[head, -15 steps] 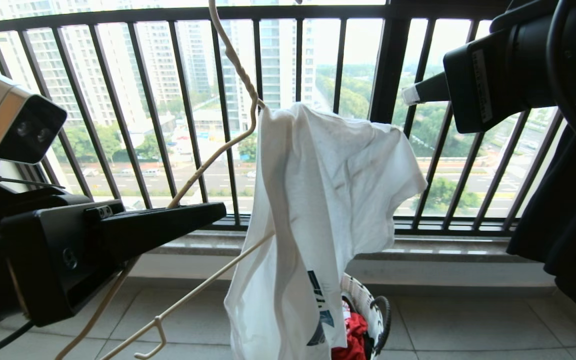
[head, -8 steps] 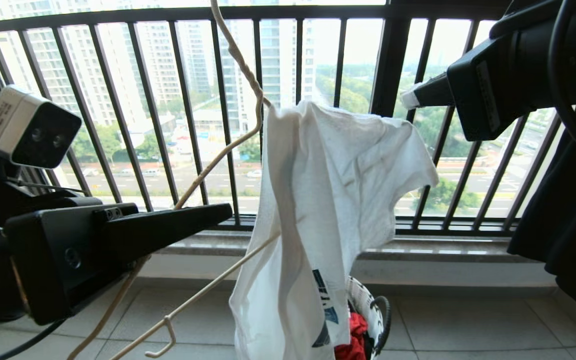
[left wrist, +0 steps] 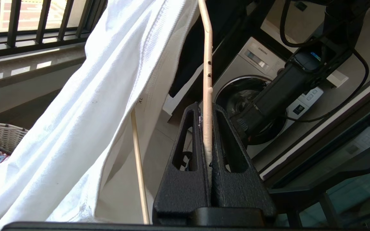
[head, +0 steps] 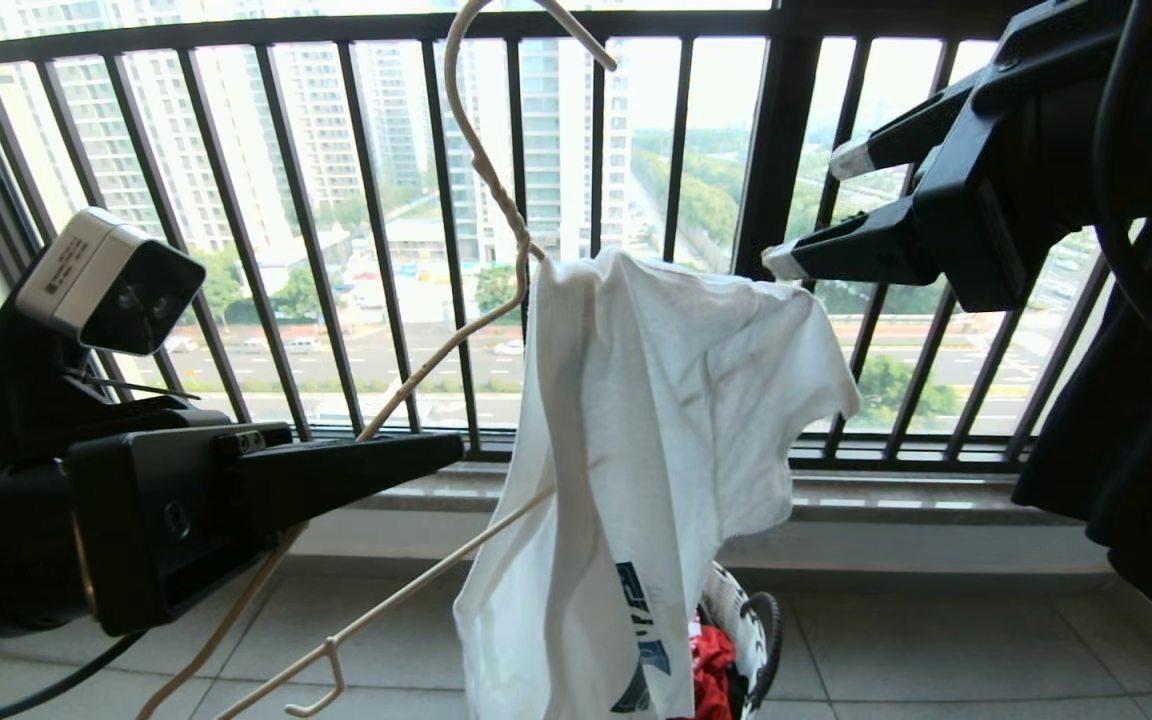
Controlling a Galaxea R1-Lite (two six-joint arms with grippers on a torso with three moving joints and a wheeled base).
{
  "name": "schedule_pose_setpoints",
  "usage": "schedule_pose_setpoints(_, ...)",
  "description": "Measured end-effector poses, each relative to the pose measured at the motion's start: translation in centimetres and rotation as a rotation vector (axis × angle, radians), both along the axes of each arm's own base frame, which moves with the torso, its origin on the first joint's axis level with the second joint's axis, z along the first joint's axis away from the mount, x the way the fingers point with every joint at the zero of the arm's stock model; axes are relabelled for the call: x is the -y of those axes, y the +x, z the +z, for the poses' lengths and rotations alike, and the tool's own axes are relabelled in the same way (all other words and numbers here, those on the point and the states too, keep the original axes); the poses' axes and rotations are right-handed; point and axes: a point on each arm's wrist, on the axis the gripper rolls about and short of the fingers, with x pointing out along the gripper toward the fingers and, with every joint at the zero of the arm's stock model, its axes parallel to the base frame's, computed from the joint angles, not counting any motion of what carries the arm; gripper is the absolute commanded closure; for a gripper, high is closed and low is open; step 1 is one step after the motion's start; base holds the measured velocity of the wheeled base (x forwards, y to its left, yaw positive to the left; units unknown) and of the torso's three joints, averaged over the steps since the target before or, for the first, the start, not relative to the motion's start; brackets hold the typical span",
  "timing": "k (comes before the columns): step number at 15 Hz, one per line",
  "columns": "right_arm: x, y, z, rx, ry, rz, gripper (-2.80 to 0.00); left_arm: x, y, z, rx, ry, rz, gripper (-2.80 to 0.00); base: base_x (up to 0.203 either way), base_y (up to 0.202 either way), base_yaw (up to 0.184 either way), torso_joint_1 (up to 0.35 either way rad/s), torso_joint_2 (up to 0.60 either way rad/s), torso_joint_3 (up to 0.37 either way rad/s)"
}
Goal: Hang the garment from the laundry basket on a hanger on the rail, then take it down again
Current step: Hang the clothes on the clothes rack
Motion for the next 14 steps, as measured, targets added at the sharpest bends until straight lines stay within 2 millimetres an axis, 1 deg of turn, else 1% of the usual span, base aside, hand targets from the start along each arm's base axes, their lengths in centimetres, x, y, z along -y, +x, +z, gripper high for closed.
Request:
schedule_pose_setpoints(4, -0.9, 1.4, -1.0, -0.028, -0.034, 0.095, -2.8, -0.1, -0.4, 0.2, -0.009, -0.003, -0.048, 0.0, 0.0, 0.0, 0.0, 0.0, 0.0, 0.0)
schedule_pose_setpoints(8, -2.0, 3.4, -2.1, -0.038, -0.067, 0.151, -2.8, -0.2, -0.6, 0.4, -0.003, -0.007, -0.051, 0.0, 0.0, 0.0, 0.0, 0.0, 0.0, 0.0)
schedule_pose_setpoints(11, -2.2, 3.7, -2.6, -0.063, -0.07, 0.183, -2.8, -0.2, -0.6, 0.4, -0.002, -0.008, -0.052, 0.0, 0.0, 0.0, 0.0, 0.0, 0.0, 0.0)
schedule_pose_setpoints(14, -2.2, 3.6, -2.6, -0.07, -0.066, 0.202, -2.8, -0.2, -0.6, 0.4, -0.002, -0.008, -0.053, 0.0, 0.0, 0.0, 0.0, 0.0, 0.0, 0.0)
